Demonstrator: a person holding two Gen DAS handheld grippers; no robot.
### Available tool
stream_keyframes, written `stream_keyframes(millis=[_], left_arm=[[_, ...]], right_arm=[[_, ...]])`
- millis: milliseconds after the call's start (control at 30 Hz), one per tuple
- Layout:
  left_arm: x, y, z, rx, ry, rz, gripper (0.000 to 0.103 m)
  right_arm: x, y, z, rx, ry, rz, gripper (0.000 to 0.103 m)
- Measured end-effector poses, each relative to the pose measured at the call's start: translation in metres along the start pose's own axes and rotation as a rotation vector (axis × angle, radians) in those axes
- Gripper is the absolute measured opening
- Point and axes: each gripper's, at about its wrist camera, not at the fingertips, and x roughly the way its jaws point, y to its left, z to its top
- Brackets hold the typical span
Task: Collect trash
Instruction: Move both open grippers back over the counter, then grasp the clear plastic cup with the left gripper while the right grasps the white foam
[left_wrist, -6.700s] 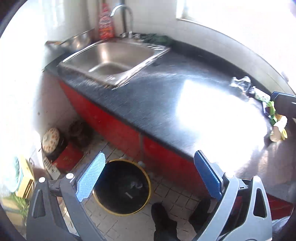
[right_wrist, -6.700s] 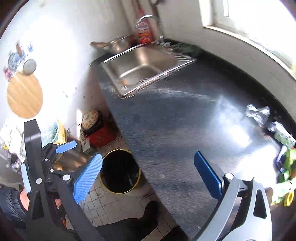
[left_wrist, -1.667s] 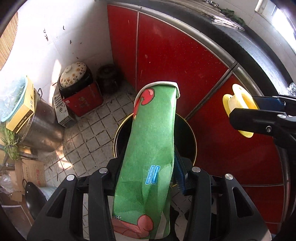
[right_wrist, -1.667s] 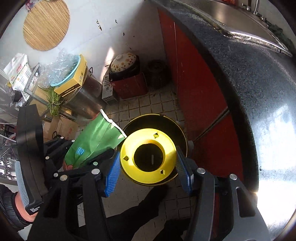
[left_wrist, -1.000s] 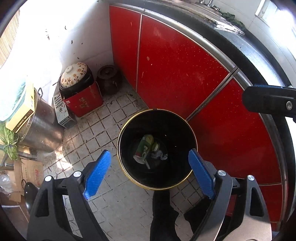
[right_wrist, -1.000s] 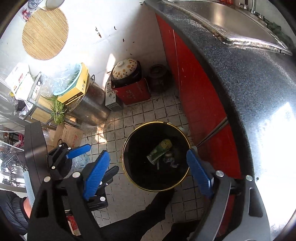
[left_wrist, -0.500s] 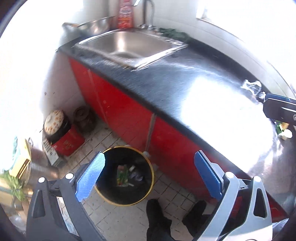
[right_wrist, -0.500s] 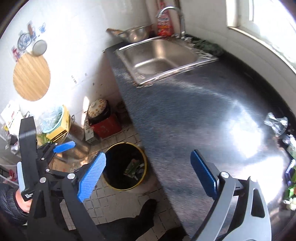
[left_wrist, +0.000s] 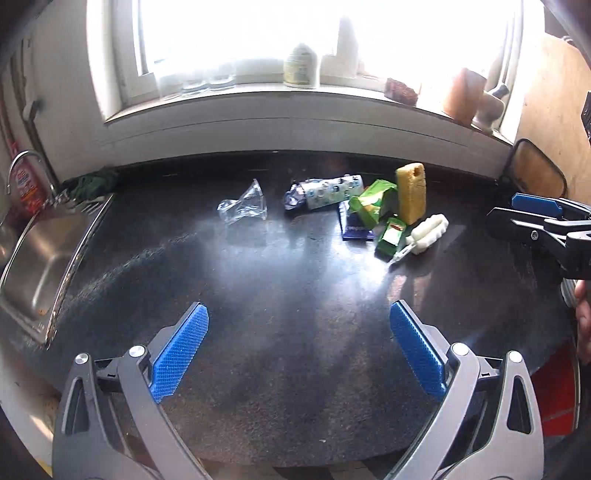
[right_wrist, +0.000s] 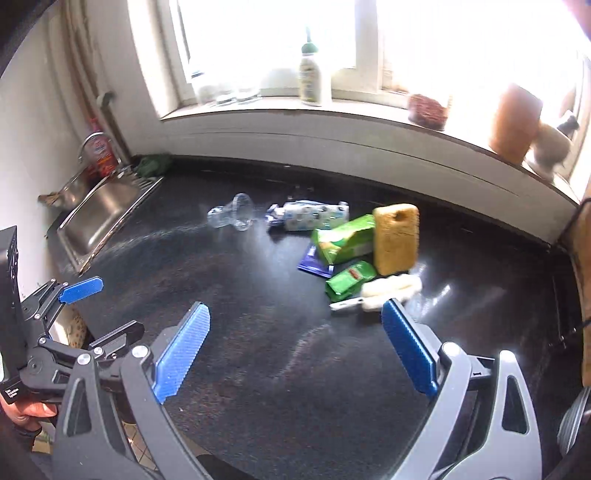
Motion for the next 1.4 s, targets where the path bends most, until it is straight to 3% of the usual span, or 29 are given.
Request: stream_keyframes(millis=[200,600,867,1133,1400], left_arm=[[0.020,-0.040,0.016,0.080,0.024,-0.026,0.096],[0.048,-0.011,0.039,0.032,0.049,0.048,0.096],[0.106,0.039,0.075,-0.071,0.087,0.085,0.096],[0.180,0.072,0.096,-0.073,0.132,0.091,0.096],[0.245,0.084,0.108,-0.012,0.201,0.112,0.096]], right_arm=[[-0.009,-0.055,-0.015,0.113,-0.002,-0.050,0.091],[0.021,-0.061,-0.006,0.097,0.033,-0.036,0.092],[0.076,-0.078,0.003,0.108,0.110,-0.040,0.092],[0.150,-0.094,0.003,0.117,0.214,-0.058,0.092],[0.193,-0.104,0.004,0.138,0.278,-0.065,0.092]])
